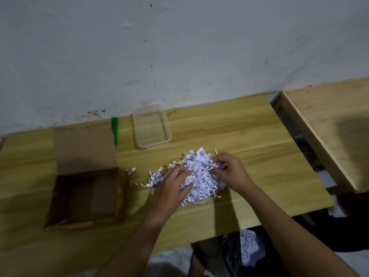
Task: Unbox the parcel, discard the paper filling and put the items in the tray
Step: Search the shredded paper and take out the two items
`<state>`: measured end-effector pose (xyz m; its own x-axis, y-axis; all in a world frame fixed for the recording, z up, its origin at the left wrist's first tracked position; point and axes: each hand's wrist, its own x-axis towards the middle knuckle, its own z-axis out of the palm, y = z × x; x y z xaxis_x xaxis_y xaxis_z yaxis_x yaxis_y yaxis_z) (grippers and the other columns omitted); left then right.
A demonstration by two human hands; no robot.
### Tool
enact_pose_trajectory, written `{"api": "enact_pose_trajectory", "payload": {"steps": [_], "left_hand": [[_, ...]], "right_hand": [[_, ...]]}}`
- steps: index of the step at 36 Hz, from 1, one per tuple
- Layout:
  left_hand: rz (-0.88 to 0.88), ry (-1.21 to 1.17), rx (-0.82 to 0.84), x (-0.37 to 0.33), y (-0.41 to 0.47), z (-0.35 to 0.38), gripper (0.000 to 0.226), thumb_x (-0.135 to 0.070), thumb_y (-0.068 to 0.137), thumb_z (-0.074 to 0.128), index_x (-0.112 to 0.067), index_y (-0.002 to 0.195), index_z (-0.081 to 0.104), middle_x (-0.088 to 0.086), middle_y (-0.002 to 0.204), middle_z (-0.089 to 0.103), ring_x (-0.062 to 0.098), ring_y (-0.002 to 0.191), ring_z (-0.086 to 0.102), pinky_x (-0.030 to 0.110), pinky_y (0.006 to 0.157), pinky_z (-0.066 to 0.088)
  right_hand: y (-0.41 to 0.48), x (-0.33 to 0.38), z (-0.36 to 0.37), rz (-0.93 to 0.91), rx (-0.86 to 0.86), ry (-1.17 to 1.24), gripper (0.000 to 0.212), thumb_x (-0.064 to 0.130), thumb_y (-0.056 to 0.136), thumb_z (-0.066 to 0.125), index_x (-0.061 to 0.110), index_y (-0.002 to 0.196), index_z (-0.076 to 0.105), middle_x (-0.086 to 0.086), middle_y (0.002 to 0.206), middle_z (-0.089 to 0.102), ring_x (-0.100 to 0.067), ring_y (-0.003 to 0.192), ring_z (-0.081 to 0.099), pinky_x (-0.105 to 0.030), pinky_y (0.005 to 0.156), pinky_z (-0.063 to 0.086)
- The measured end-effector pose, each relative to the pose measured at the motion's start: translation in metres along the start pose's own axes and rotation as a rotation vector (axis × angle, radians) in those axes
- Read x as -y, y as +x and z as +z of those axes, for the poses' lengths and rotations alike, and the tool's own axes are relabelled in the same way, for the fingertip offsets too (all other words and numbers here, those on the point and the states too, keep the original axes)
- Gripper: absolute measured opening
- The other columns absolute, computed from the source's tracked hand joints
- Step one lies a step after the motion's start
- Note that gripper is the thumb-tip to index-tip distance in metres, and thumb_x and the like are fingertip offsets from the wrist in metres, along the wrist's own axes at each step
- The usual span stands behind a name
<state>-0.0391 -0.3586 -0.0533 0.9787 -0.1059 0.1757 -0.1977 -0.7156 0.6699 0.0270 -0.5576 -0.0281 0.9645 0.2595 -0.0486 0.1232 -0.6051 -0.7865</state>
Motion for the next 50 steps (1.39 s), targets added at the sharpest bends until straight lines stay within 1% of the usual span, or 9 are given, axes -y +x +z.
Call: {"api": "enact_pose_trajectory", "payload": {"steps": [6,10,16,21,31,37,41,45,50], "left_hand": [[0.123,0.131,0.066,-0.024,-0.015,0.013,0.041,-0.033,0.082,0.05,-0.018,0.119,0.061,0.002,0.114,0.063,0.01,0.109,0.044,0.021,0.093,0.031],[0.272,0.247,0.063,-0.032,-0.021,0.022,0.05,-0.029,0.072,0.07,-0.02,0.12,0.06,0.0,0.115,0.064,0.011,0.108,0.043,0.023,0.091,0.03],[0.331,0.271,0.082,-0.022,-0.048,0.03,0.076,-0.004,0.046,0.08,-0.021,0.116,0.06,-0.002,0.116,0.053,0.016,0.105,0.044,0.024,0.085,0.033],[0.254,0.207,0.19,-0.009,-0.059,0.015,0.056,-0.024,0.072,0.063,-0.027,0.127,0.051,-0.003,0.129,0.055,0.013,0.116,0.043,0.03,0.089,0.048],[0.1,0.185,0.126,-0.003,-0.058,0.005,0.043,-0.043,0.086,0.044,-0.031,0.126,0.053,-0.004,0.132,0.053,0.011,0.12,0.042,0.034,0.091,0.037],[-0.033,0.315,0.111,0.008,-0.061,-0.002,0.048,-0.049,0.085,0.036,-0.032,0.128,0.048,-0.002,0.133,0.051,0.022,0.12,0.049,0.039,0.097,0.038],[-0.054,0.259,0.07,0.002,-0.062,0.0,0.051,-0.051,0.086,0.037,-0.031,0.132,0.045,-0.003,0.135,0.048,0.019,0.122,0.045,0.038,0.1,0.034],[0.038,0.265,0.169,-0.001,-0.06,0.01,0.053,-0.052,0.087,0.043,-0.035,0.138,0.037,-0.005,0.141,0.042,0.014,0.129,0.039,0.036,0.101,0.034],[0.017,0.364,0.23,0.01,-0.058,0.016,0.053,-0.043,0.087,0.043,-0.033,0.139,0.035,0.0,0.137,0.048,0.022,0.125,0.047,0.038,0.098,0.041]], "right_hand": [[-0.03,-0.016,-0.002,0.04,-0.101,0.054,0.027,-0.003,0.073,0.07,0.02,0.086,0.063,0.006,0.085,0.057,0.0,0.075,0.056,-0.003,0.06,0.038],[-0.049,-0.024,-0.012,0.06,-0.164,0.081,0.032,-0.004,0.074,0.068,0.02,0.093,0.064,-0.007,0.101,0.061,-0.023,0.093,0.059,-0.003,0.071,0.041],[-0.065,-0.003,-0.005,-0.084,-0.059,0.011,0.041,0.033,0.08,0.059,0.025,0.12,0.059,0.007,0.133,0.046,-0.003,0.124,0.038,-0.006,0.101,0.026],[-0.065,0.007,0.017,-0.12,0.01,-0.12,0.031,0.025,0.085,0.063,0.019,0.115,0.064,-0.001,0.119,0.057,-0.015,0.11,0.051,-0.03,0.096,0.043],[-0.092,-0.015,-0.01,0.178,-0.251,-0.04,0.021,0.004,0.079,0.069,0.007,0.1,0.068,-0.013,0.107,0.057,-0.021,0.088,0.058,-0.014,0.073,0.05],[-0.089,-0.014,-0.026,0.213,-0.395,-0.122,0.028,0.01,0.087,0.058,0.007,0.115,0.062,-0.015,0.122,0.054,-0.026,0.11,0.052,-0.014,0.083,0.037],[-0.089,0.01,-0.003,0.052,-0.286,-0.063,0.033,0.025,0.086,0.062,0.02,0.119,0.058,-0.002,0.128,0.046,-0.012,0.115,0.044,-0.02,0.088,0.043],[-0.095,0.005,0.028,-0.091,-0.086,-0.309,0.053,0.052,0.076,0.059,0.028,0.123,0.051,0.0,0.128,0.048,-0.016,0.118,0.046,-0.042,0.093,0.045],[-0.1,-0.021,0.024,0.033,-0.14,-0.236,0.047,0.021,0.073,0.076,0.015,0.116,0.058,-0.009,0.121,0.051,-0.025,0.108,0.053,-0.045,0.085,0.053]]}}
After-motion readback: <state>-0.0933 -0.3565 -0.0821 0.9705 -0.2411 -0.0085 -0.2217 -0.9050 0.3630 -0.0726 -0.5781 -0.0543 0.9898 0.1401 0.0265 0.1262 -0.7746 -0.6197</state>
